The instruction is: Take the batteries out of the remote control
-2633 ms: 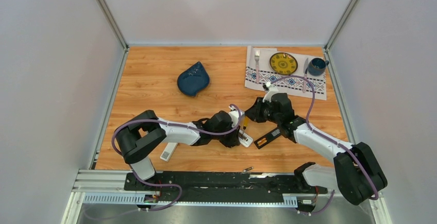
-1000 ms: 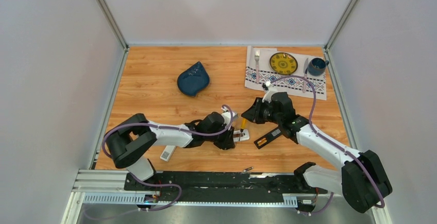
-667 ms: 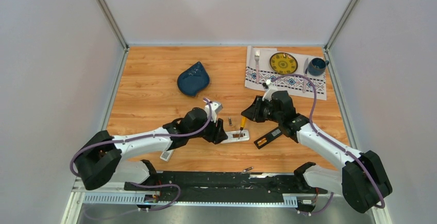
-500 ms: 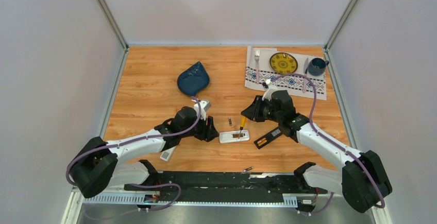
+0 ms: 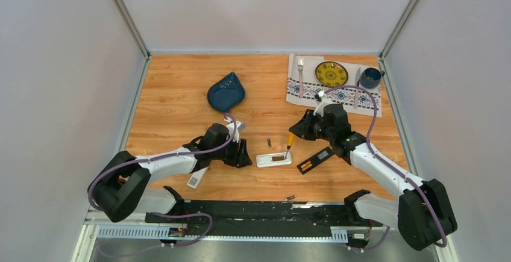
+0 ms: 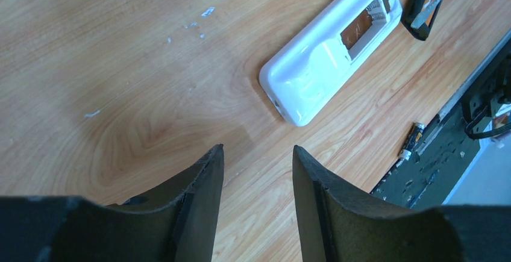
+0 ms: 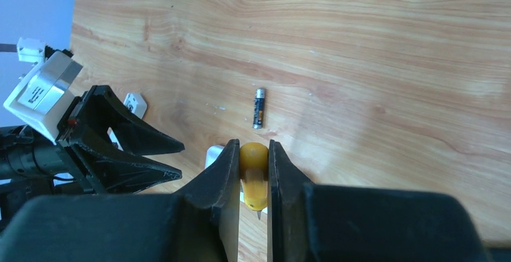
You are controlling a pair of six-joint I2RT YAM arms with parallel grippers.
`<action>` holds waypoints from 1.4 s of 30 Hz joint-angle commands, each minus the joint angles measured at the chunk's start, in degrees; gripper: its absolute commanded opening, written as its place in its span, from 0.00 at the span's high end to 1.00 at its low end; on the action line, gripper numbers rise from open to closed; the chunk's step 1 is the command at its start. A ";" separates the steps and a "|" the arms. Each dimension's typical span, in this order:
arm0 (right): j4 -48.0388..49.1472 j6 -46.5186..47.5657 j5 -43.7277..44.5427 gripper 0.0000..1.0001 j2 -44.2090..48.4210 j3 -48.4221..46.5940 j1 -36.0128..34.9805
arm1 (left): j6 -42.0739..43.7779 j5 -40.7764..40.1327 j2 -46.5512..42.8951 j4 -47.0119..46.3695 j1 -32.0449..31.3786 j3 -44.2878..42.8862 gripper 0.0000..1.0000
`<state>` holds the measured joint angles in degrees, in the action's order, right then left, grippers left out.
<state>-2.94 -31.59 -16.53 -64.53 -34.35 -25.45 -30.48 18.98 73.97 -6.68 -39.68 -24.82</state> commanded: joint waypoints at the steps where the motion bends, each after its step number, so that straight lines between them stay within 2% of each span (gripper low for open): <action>1: -0.75 1.01 -0.33 1.00 2.83 -0.11 3.21 | 8.49 -1.65 0.73 7.59 -3.11 -7.95 0.46; 3: -1.28 1.18 -0.87 1.00 3.80 0.33 5.14 | 14.09 -7.02 1.96 14.81 -7.06 -13.90 0.43; 7: -2.68 2.15 -2.27 1.00 5.29 1.30 7.96 | 19.66 -10.89 6.35 19.50 -11.29 -21.40 0.35; 8: -2.86 2.24 -2.62 1.00 5.64 1.65 8.57 | 20.19 -10.03 8.27 19.68 -11.38 -22.37 0.32; 14: -5.41 3.55 -5.26 1.00 8.28 2.27 13.93 | 26.69 -3.96 17.76 21.70 -13.14 -29.58 0.31; 18: -6.81 4.61 -7.28 1.00 9.77 2.62 18.41 | 29.95 -5.09 22.87 25.56 -15.68 -34.58 0.23; 24: -10.33 7.68 -8.43 1.00 11.27 1.65 24.12 | 30.39 -8.60 25.78 26.10 -18.76 -36.35 0.22; 28: -10.25 7.69 -10.44 1.00 11.10 1.21 27.29 | 30.39 -14.13 27.18 27.50 -20.43 -36.27 0.22; 32: -9.28 7.25 -11.59 1.00 10.48 1.48 27.82 | 29.34 -21.24 29.20 28.21 -20.79 -35.30 0.30; 36: -9.01 6.99 -11.94 1.00 10.30 1.74 27.91 | 26.44 -26.09 29.47 26.98 -20.61 -33.11 0.31; 42: -8.75 6.63 -12.47 1.00 10.30 2.09 27.91 | 22.31 -23.21 28.77 25.14 -16.31 -32.31 0.32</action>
<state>-13.47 -25.21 -27.62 -54.30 -31.81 2.17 -4.86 -2.09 101.41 17.65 -59.44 -59.37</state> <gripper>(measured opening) 0.166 0.681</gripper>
